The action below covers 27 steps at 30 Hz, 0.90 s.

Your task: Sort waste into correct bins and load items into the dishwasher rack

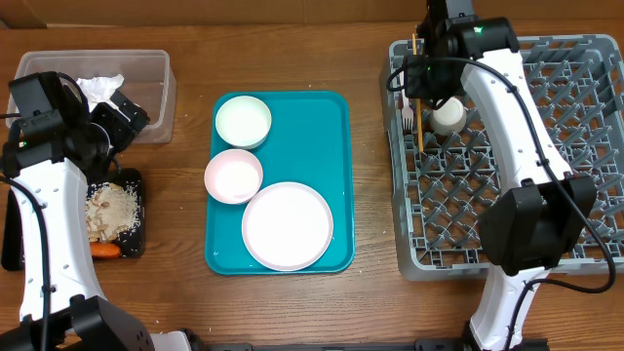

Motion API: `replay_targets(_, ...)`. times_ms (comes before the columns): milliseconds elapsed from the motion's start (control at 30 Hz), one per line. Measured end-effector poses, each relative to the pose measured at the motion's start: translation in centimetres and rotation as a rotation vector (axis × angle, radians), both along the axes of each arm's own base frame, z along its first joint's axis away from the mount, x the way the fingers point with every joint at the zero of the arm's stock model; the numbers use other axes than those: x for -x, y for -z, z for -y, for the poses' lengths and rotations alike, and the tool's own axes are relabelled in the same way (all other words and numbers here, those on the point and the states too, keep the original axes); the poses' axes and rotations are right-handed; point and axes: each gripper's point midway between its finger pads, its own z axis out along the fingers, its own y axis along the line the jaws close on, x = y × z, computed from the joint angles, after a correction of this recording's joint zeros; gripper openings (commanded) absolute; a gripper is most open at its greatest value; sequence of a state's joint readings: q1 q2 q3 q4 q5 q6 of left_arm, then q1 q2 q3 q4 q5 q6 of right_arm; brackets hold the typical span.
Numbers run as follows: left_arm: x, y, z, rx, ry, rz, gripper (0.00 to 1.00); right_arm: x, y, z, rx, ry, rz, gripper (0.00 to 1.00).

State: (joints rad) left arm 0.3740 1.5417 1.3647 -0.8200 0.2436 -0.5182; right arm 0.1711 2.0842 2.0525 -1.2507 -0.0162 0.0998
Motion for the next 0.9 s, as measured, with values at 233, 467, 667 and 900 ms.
replay_targets(233, 0.0, 0.0, 0.0, 0.000, 0.000, 0.000, 1.00, 0.4, 4.6, -0.1, 0.018, -0.047, -0.033, 0.23)
replay_targets(467, 0.0, 0.0, 0.0, 0.000, 0.000, 0.000, 1.00, 1.4, 5.4, 0.2, 0.031, -0.040, -0.077, 0.70)
replay_targets(667, 0.0, 0.0, 0.0, 0.000, 0.000, 0.000, 1.00, 3.6, 4.3, -0.5, 0.015, -0.012, -0.153, 0.71)
replay_targets(900, 0.0, 0.0, 0.0, 0.000, 0.000, 0.000, 1.00, 7.7, -2.5, -10.2, -0.123, -0.236, -0.058, 0.91)
